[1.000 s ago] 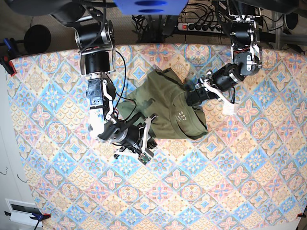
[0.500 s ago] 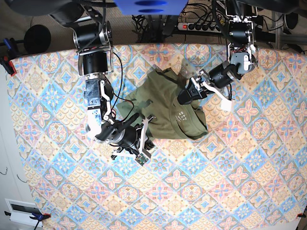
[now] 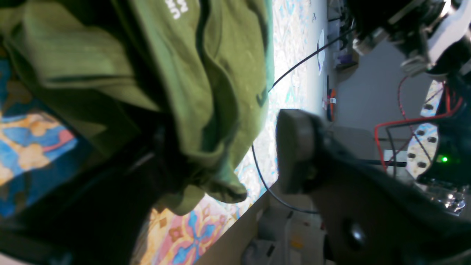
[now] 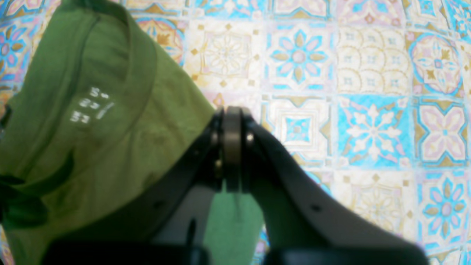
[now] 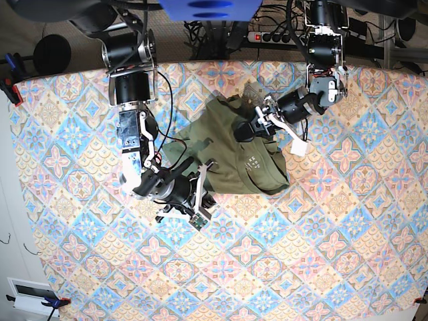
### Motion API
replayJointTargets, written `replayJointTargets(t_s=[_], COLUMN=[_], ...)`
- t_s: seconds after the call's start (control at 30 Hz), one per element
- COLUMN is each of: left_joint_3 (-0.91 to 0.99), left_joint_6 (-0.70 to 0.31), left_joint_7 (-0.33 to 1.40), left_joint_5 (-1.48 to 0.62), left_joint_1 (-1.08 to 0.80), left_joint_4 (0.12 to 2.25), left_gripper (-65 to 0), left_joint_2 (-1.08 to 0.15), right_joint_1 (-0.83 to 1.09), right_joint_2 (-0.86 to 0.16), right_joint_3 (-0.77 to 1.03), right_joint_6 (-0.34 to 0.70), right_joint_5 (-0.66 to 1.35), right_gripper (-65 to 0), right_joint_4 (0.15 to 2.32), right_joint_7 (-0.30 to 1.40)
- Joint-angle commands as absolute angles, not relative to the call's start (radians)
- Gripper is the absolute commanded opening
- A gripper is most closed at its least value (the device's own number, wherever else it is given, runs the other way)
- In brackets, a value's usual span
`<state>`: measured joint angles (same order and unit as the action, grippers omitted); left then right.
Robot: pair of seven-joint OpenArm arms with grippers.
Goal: Layout the t-shirt on the table in an organized manner, then fold the t-shirt properly
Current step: 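Grasp the green bundle's edges with both grippers and spread it, then pull the bundle edges with both grippers to square it flat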
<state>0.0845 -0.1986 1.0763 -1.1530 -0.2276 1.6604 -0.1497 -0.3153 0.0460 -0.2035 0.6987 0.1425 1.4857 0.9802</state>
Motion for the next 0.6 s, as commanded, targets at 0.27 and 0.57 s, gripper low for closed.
replayJointTargets(t_s=[0.27, 0.57], left_joint_3=[0.054, -0.019], left_joint_6=[-0.211, -0.213], left_joint_7=[1.063, 1.070], left_joint_5=[-1.165, -1.165], left_joint_1=[-0.185, -0.200], left_joint_4=[1.644, 1.756], left_gripper=[-57.7, -65.0], left_joint_2=[-0.147, -0.156], right_joint_1=[-0.346, -0.346], right_joint_2=[0.045, 0.042], right_joint_3=[-0.203, -0.203], right_joint_6=[0.698, 0.698], right_joint_5=[0.159, 0.159], right_gripper=[-65.0, -65.0], right_joint_4=[1.498, 1.498], right_joint_7=[0.957, 0.957])
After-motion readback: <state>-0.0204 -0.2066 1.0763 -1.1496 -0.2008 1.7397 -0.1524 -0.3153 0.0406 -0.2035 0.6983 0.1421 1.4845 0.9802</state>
